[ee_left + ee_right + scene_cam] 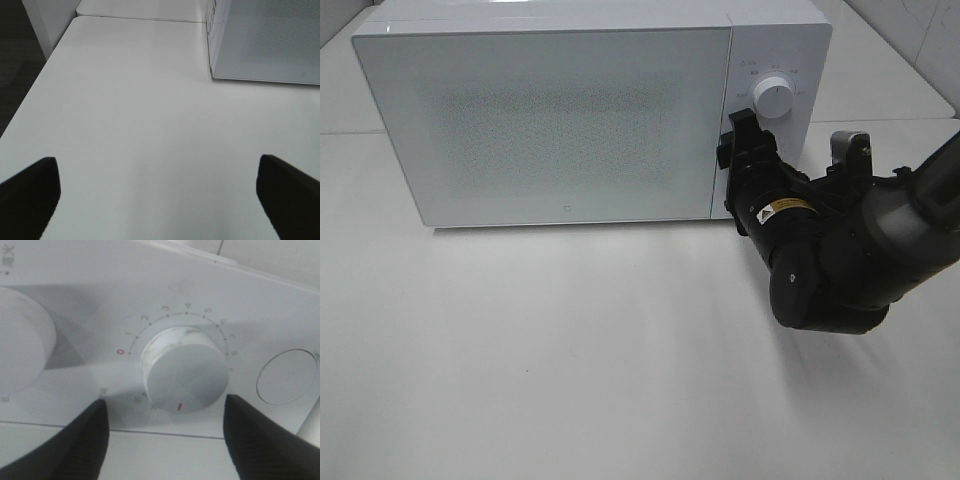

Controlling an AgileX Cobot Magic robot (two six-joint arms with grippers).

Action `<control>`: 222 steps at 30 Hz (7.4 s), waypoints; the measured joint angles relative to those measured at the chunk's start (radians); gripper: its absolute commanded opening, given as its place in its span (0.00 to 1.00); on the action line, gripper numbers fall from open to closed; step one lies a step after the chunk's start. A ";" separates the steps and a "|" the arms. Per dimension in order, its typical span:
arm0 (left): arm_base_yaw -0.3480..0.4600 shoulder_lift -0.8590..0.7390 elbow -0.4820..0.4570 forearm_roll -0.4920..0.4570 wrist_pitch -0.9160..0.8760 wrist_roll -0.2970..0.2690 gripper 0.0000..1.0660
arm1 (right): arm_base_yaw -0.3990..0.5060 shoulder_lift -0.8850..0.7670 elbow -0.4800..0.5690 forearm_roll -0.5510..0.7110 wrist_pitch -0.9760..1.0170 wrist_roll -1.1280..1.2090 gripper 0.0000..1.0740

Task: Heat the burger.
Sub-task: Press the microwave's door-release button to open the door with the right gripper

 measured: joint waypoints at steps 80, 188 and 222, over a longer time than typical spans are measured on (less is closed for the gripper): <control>0.000 0.000 0.000 0.000 0.000 0.000 0.94 | -0.004 -1.357 0.214 -0.467 1.674 -1.108 0.76; 0.000 0.000 0.000 0.000 0.000 0.000 0.94 | -0.562 -1.413 0.452 -0.722 1.132 -0.531 0.17; 0.000 0.000 0.000 0.000 0.000 0.000 0.94 | -0.550 -0.577 0.548 -0.710 0.316 0.479 0.00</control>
